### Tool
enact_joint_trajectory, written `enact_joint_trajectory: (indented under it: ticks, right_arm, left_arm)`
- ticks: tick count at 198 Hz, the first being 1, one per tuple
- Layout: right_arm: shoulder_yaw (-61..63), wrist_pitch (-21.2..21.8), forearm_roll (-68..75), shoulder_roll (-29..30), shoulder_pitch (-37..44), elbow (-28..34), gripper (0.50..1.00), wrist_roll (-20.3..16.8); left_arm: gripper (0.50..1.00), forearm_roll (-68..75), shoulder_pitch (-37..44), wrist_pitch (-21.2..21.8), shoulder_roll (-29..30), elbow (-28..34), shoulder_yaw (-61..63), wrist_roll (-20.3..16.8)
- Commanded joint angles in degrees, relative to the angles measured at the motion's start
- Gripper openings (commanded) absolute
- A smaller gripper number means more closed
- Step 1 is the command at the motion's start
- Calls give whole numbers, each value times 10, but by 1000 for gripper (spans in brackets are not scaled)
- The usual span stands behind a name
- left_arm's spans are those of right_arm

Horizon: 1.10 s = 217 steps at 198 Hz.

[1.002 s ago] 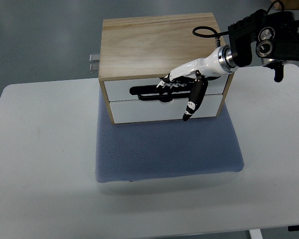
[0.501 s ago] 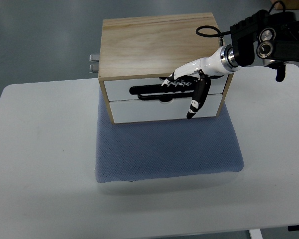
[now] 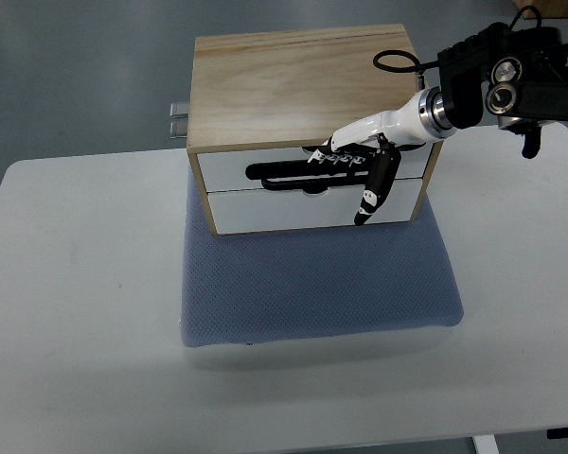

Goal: Open wood drawer with right hand
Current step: 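Hook the right hand fingers around the black drawer handle, then pull the upper drawer toward the robot with the right hand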

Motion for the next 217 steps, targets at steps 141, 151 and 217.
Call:
enact_joint_trajectory:
  ticks: [141, 151, 217]
  right_arm:
    - [0, 66, 2, 5, 8, 17, 944, 1]
    - [0, 77, 2, 3, 9, 22, 944, 1]
    - [1, 127, 4, -2, 35, 31, 944, 3]
  left_arm:
    - [1000, 0, 0, 0, 0, 0, 0, 0]
    - [1000, 0, 0, 0, 0, 0, 1, 0]
    - [1000, 0, 0, 0, 0, 0, 1, 0]
